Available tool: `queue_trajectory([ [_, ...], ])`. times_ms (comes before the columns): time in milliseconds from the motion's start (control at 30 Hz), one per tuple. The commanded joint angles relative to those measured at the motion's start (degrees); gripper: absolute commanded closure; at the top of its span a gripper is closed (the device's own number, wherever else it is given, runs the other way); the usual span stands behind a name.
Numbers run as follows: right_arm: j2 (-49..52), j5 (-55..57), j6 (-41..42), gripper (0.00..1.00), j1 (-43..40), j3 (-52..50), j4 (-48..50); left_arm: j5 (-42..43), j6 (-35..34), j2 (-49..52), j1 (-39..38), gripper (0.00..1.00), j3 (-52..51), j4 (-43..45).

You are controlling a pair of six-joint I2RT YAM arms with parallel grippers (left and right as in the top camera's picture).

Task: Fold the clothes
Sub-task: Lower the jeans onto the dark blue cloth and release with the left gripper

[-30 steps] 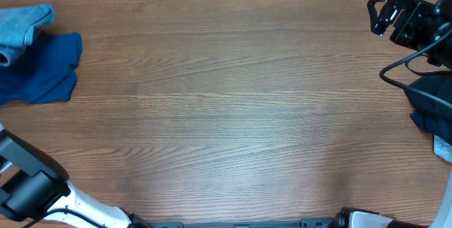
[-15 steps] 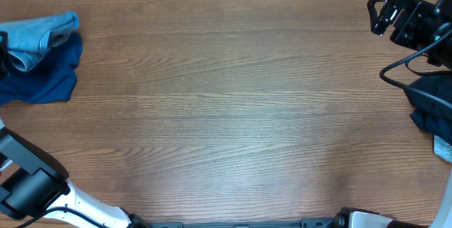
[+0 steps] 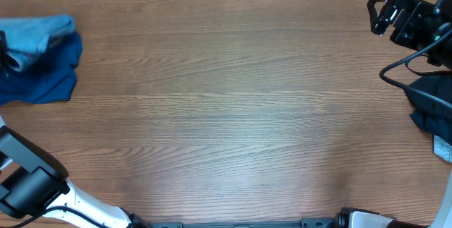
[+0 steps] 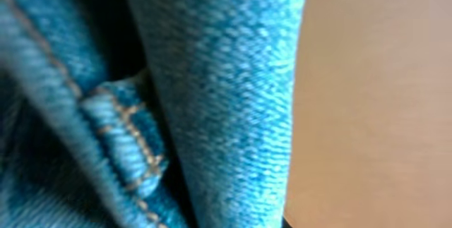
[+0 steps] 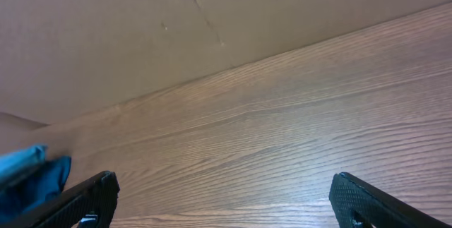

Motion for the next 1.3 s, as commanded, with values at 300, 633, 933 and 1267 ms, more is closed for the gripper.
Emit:
queue_trajectory([
  [300, -0.1, 0.2, -0.1, 0.0, -0.2, 0.4, 0.2, 1.4, -1.7, -0.9, 0.1, 0.96, 1.6, -6.2],
  [633, -0.1, 0.2, -0.1, 0.0, -0.2, 0.4, 0.2, -2.2, 8.8, -0.3, 0.4, 0.92, 1.6, -9.2],
  [933, -0.1, 0.2, -0.1, 0.0, -0.2, 0.4, 0.2, 3.6, 5.9, -0.3, 0.8, 0.93, 1.6, -0.6],
  [1267, -0.1, 0.2, -0.1, 0.0, -0.2, 0.4, 0.2, -6.4, 12.2, -0.2, 0.8, 0.87, 1.6, -13.6],
])
